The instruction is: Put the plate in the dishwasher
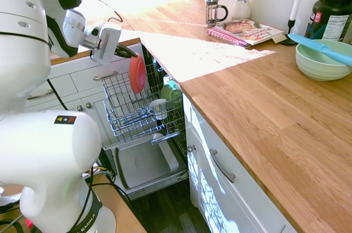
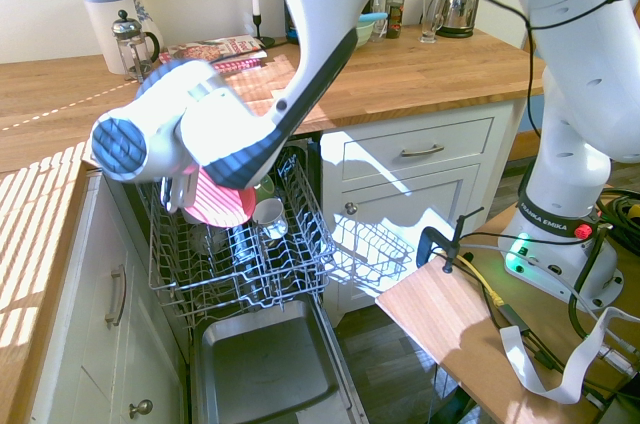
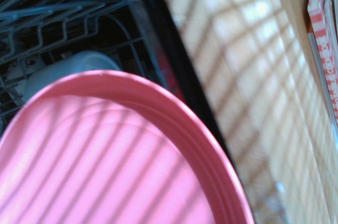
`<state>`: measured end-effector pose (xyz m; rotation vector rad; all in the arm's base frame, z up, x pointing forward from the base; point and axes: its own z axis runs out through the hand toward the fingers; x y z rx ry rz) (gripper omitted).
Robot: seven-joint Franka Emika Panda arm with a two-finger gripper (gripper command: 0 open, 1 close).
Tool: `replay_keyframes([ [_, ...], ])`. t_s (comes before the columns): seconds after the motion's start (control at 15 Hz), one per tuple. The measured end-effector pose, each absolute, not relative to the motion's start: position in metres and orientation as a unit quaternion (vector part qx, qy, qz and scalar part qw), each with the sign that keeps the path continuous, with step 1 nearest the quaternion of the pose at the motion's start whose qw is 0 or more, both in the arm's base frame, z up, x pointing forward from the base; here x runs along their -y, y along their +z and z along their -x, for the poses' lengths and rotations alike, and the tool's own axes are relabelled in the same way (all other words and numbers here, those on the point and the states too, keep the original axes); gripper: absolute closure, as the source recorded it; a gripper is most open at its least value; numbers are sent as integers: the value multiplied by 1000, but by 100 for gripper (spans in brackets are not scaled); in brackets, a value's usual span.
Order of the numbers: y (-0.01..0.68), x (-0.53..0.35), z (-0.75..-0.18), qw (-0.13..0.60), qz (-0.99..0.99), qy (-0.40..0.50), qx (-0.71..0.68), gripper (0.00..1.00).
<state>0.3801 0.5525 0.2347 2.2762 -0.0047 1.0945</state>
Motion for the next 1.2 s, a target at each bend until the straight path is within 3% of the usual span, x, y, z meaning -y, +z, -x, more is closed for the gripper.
replay_keyframes([
  [0.33,189,-599,-395,323,-864,384,-27,100],
  [0.4,189,-604,-402,323,-871,370,-27,0],
  [0.8,148,-620,-427,317,-907,275,-39,0],
  [1.2,164,-624,-441,270,-950,150,-49,0],
])
